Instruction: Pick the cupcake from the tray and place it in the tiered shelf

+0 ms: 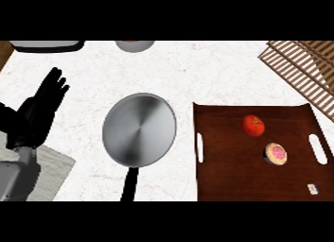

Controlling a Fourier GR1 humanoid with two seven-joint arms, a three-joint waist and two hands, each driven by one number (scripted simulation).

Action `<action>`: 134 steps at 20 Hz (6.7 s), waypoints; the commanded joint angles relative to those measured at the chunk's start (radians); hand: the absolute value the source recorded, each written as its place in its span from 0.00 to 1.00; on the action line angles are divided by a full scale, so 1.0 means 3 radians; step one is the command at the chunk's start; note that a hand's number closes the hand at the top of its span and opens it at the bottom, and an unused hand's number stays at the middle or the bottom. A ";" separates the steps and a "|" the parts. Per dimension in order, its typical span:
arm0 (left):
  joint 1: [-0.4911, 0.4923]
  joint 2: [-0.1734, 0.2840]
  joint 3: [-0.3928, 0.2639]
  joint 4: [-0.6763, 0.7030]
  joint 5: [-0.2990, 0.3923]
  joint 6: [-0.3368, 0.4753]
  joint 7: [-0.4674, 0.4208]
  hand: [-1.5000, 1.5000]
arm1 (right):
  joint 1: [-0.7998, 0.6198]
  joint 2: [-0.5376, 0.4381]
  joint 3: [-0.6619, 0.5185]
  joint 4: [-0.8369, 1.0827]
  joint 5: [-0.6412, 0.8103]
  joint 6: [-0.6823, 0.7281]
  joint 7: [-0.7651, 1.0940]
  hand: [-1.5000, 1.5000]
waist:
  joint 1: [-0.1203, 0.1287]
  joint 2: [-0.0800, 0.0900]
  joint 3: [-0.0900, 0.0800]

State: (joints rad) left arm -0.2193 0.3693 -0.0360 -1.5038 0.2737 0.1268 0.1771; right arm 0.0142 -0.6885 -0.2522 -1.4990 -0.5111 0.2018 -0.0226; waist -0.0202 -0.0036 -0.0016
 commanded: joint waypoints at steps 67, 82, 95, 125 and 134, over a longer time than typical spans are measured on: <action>-0.0053 -0.0530 0.0385 -0.0018 -0.0573 -0.0385 0.0055 0.50 | -0.0334 0.1051 0.1532 0.0262 0.4313 0.0388 0.1972 1.00 | 0.0065 0.0012 0.0006; -0.0107 -0.0478 0.0536 0.0082 -0.0491 -0.0499 0.0081 0.50 | -0.0317 0.1111 0.1978 0.0088 0.4744 -0.0037 0.0931 1.00 | 0.0058 0.0016 0.0005; -0.0124 -0.0518 0.0521 -0.0096 -0.0534 -0.0377 0.0246 0.50 | 0.0334 0.1383 0.2041 -0.2013 0.3992 -0.0127 0.0660 1.00 | -0.0008 -0.0014 0.0005; 0.0095 -0.0577 0.0480 -0.0194 -0.0504 -0.0561 0.0200 0.50 | -0.1602 0.0077 -0.0949 -0.0501 0.2429 0.0616 0.1366 1.00 | 0.0114 0.0018 0.0006; -0.0136 -0.0655 0.0422 0.0043 -0.0656 -0.0468 0.0142 0.50 | -0.1638 -0.0406 -0.1250 0.0911 0.2512 0.0550 0.0125 1.00 | 0.0089 0.0025 0.0007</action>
State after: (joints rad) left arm -0.2439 0.1864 0.1023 -1.5199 0.0874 -0.0146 0.2310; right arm -0.4602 -0.7447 -0.5941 -1.4061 0.2349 0.3685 0.1496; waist 0.0069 0.0028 0.0005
